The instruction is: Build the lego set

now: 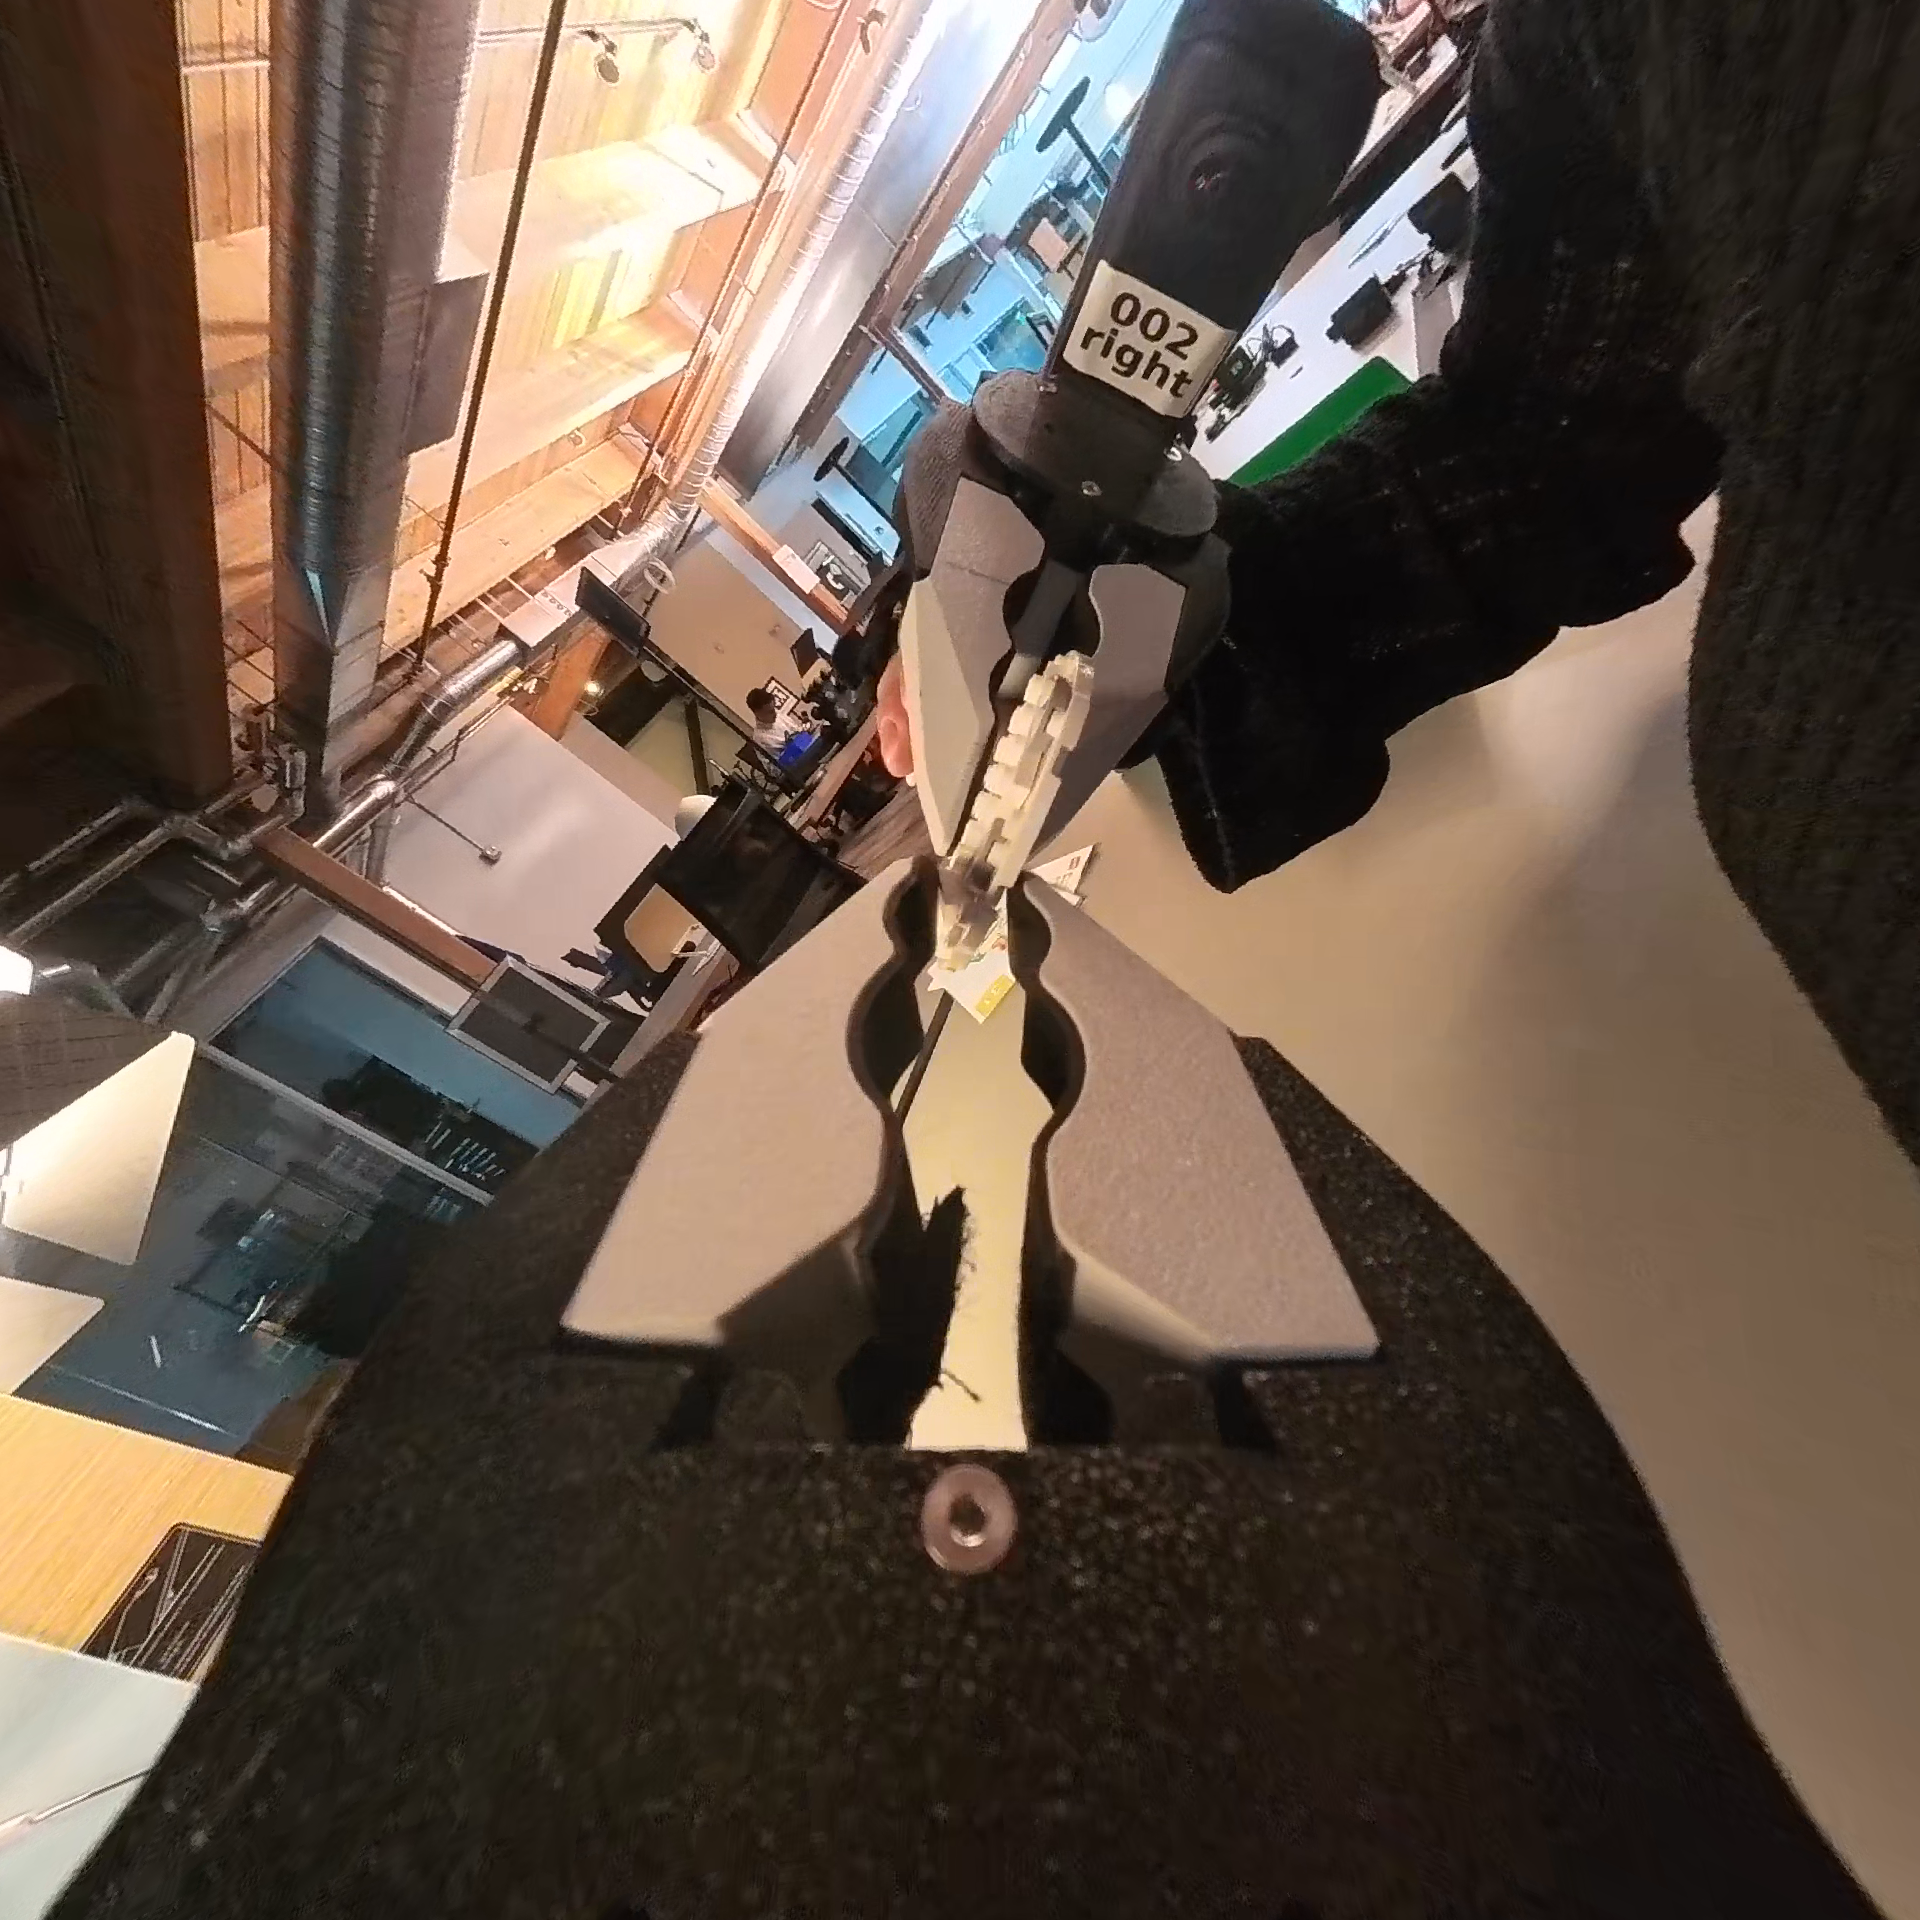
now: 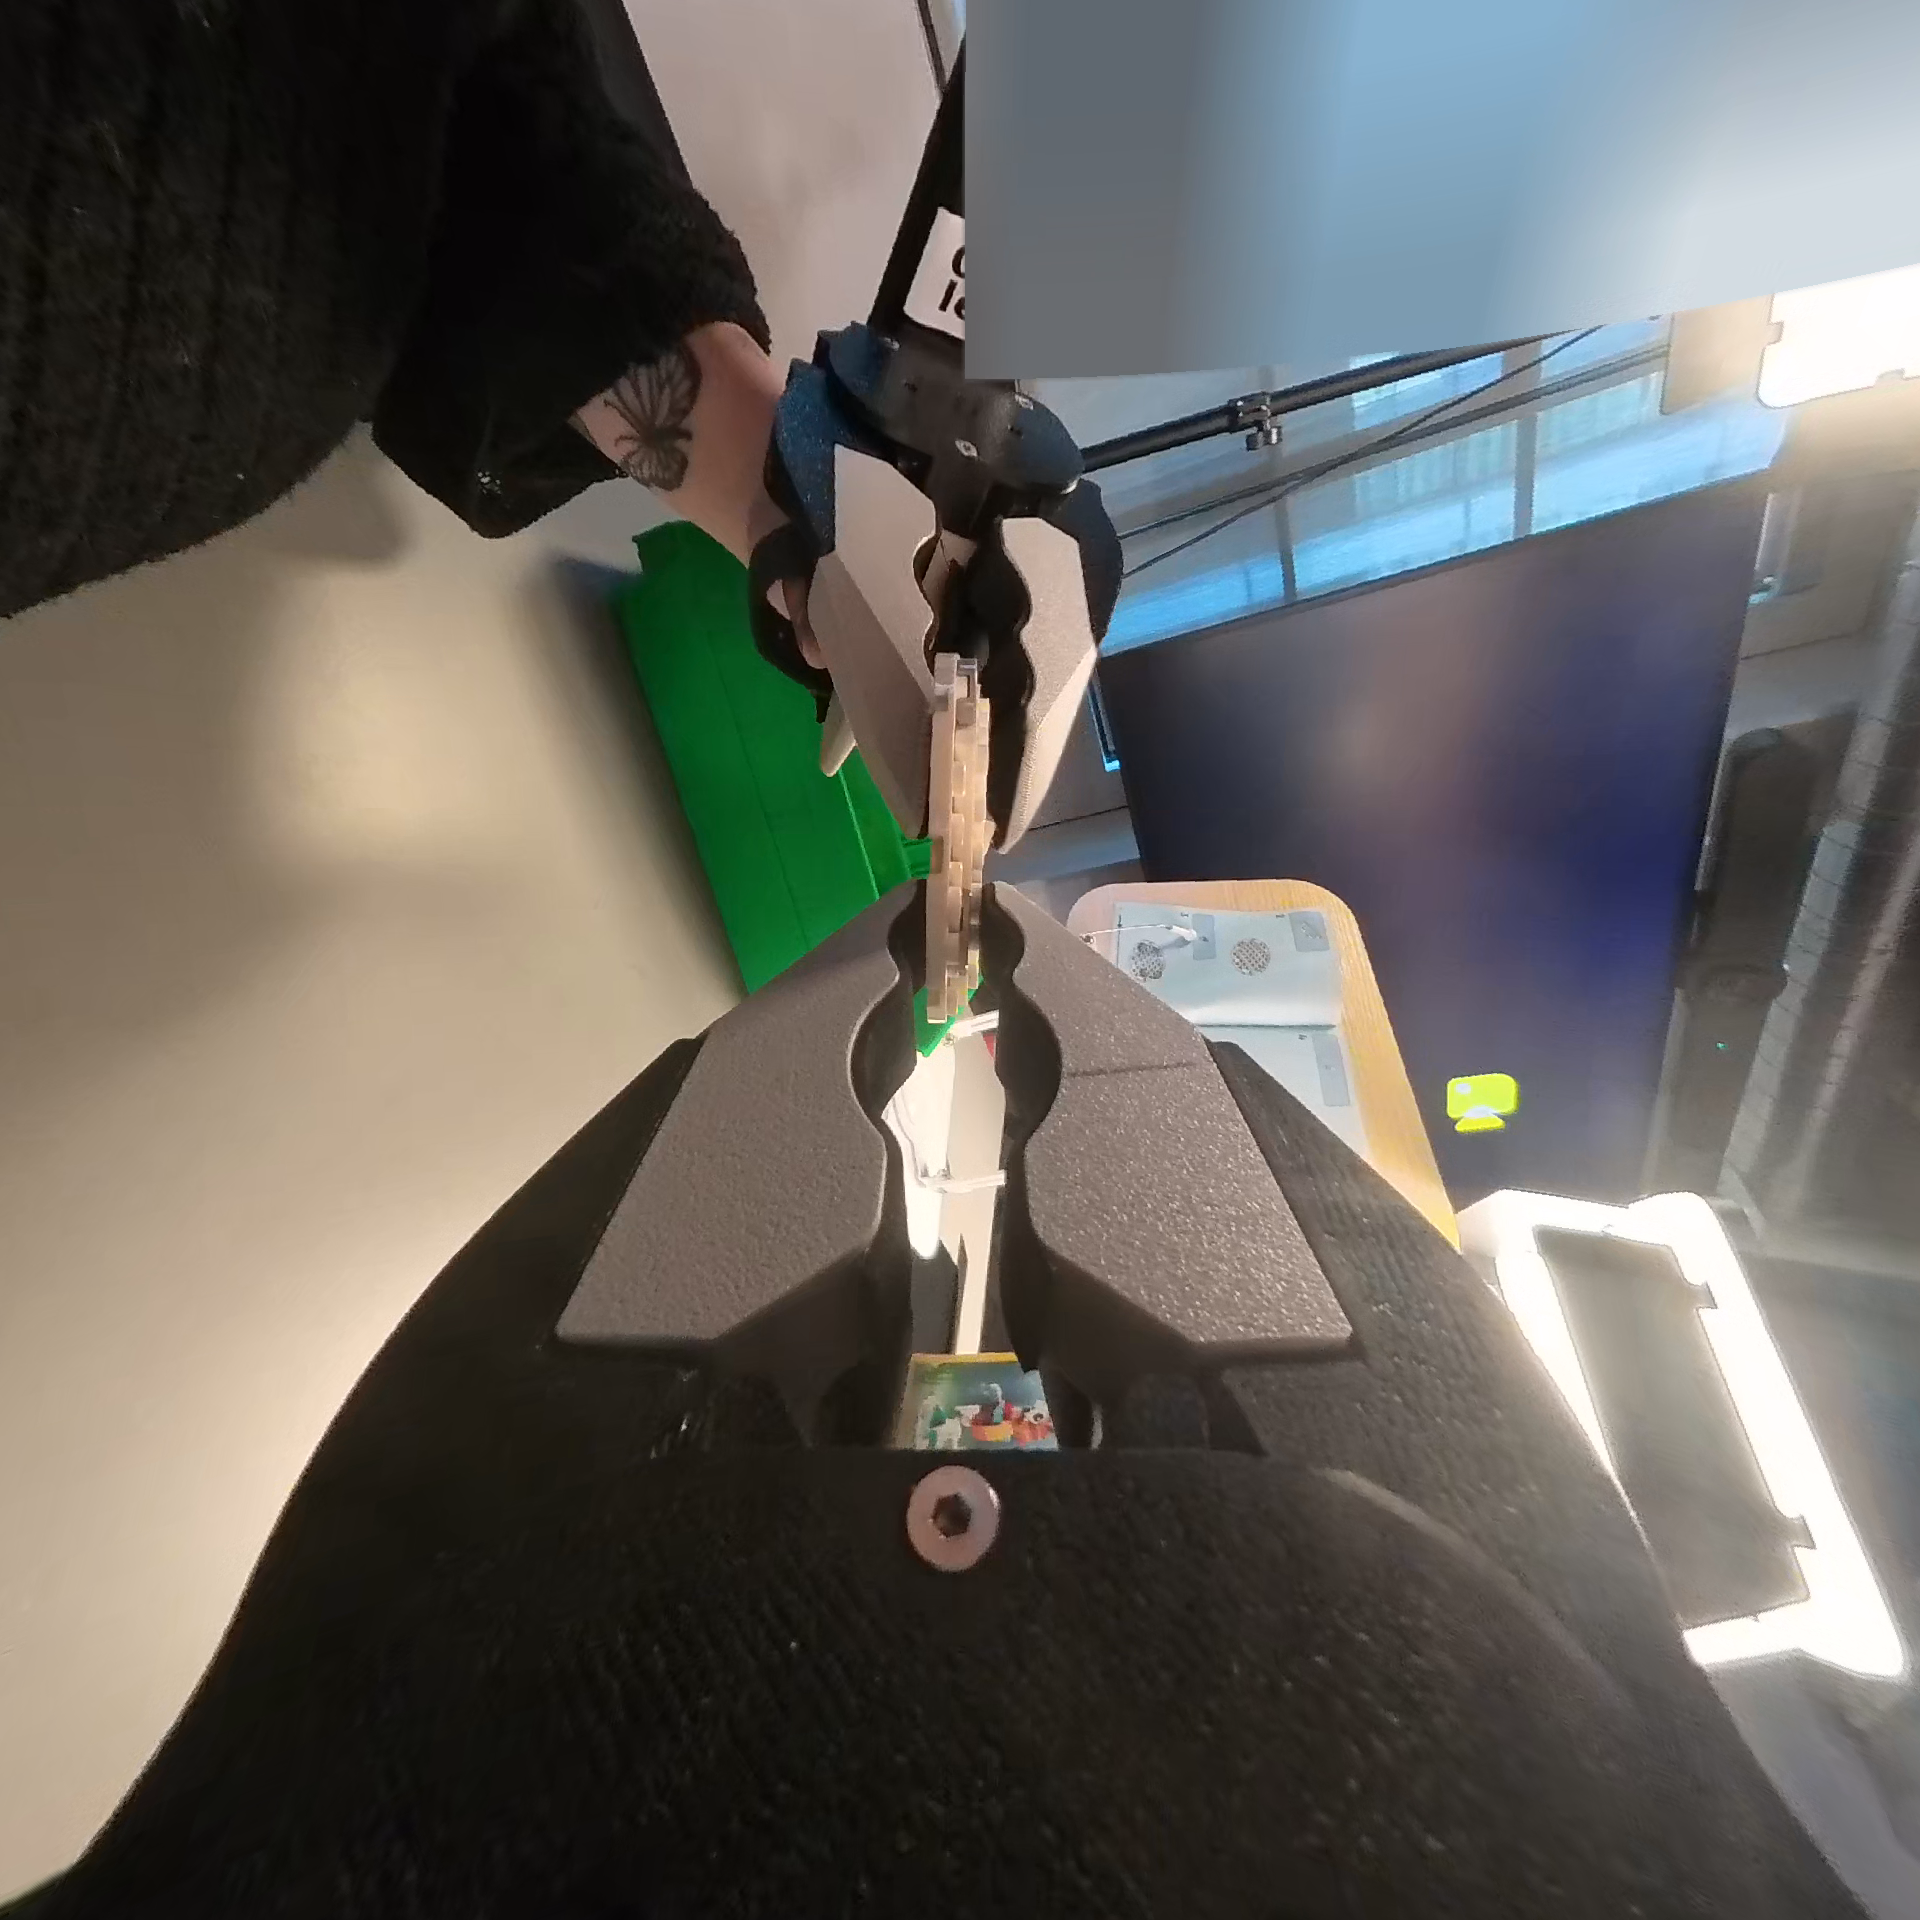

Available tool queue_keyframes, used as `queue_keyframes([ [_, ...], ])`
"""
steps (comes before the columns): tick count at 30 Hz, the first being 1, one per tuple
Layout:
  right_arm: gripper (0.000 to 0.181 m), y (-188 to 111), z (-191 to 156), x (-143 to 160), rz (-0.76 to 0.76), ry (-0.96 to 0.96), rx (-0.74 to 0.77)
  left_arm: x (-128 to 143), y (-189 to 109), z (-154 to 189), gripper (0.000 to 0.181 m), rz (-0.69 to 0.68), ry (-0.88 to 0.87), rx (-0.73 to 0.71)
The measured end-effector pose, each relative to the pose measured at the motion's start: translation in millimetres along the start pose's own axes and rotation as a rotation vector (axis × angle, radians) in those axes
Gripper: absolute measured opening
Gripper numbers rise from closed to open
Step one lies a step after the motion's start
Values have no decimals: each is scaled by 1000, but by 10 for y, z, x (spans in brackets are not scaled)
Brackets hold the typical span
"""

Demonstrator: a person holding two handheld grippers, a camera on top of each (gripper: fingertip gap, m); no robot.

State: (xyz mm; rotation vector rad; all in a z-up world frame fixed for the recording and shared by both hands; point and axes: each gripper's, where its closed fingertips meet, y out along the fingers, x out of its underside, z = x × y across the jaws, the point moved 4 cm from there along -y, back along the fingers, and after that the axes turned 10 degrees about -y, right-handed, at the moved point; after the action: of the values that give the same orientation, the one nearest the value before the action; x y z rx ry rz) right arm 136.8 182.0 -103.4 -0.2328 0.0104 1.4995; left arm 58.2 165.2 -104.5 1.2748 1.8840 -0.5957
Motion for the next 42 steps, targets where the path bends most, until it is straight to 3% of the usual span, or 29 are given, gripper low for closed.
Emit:
queue_keyframes([
  [15, 6, 4, 36, -25, 23, 24, 15, -45, -17, -4, 7, 30, 104, -40],
  [33, 7, 39, 53, 73, -17, 41, 65, 22, 2, -73, 5, -52, 115, -119],
  [36, 31, 66, 32, 35, -19, 12, 84, 52, 1, -98, 5, -71, 125, -128],
  [38, 25, 87, 5, 38, -46, -29, 86, 38, 1, -96, 5, -61, 118, -122],
  [40, 9, 91, 10, 40, -60, -55, 108, 52, 11, -73, 5, -67, 116, -106],
  [42, 7, 79, 16, 24, -45, -45, 109, 31, 8, -72, 7, -30, 76, -105],
])
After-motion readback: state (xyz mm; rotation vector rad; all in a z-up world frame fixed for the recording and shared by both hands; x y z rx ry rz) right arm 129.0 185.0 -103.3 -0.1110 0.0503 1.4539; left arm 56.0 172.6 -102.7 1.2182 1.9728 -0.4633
